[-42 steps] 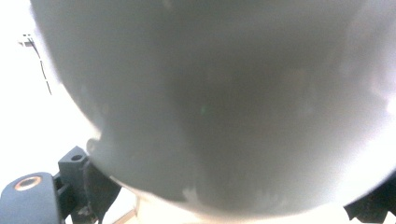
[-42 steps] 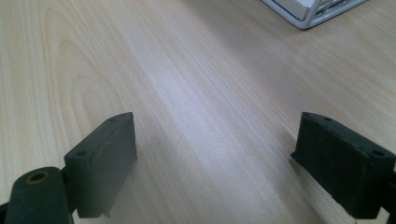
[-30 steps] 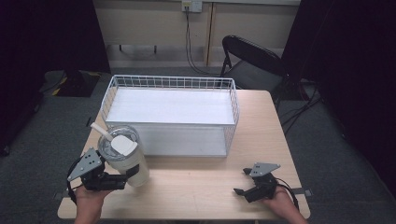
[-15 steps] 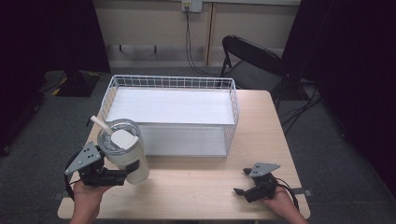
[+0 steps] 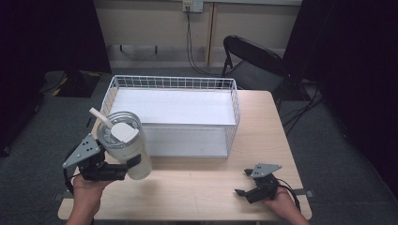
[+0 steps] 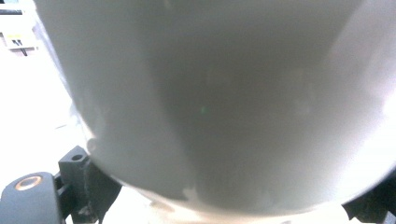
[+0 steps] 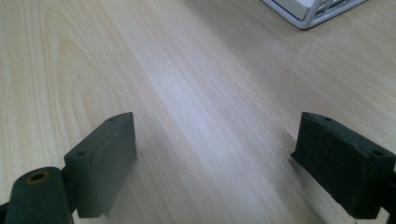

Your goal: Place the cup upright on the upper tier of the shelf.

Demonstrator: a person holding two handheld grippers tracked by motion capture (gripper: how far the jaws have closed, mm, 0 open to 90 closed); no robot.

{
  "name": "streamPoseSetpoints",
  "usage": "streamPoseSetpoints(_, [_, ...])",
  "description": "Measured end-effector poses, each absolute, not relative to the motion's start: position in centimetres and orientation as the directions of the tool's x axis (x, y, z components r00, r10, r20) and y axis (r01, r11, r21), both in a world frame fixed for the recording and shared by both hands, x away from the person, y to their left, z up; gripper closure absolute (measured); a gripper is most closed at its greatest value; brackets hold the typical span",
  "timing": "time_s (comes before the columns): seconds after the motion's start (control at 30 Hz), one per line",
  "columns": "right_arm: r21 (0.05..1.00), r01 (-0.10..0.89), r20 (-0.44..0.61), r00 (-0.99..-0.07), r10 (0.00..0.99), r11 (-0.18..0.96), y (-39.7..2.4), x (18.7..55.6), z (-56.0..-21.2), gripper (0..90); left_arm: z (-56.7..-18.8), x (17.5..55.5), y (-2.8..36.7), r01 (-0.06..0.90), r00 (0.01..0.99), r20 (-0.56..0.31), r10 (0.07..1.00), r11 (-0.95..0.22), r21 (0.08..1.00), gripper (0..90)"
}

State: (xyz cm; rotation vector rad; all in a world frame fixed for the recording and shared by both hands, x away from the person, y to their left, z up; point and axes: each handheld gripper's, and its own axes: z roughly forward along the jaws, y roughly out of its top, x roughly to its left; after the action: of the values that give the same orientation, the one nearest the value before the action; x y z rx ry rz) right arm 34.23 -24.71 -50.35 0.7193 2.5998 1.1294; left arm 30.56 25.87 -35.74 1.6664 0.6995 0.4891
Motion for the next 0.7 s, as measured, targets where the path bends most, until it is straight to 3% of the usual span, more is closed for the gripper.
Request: streamPoseSetpoints(0.7, [0.732,0.349,-0.004,-0.857,0.515,0.586,-24.7,34.2,-50.3,12.2,-32.1,31.5,25.6,0.187,0.723,-0.070,0.688,-0.098,0.977,10.1])
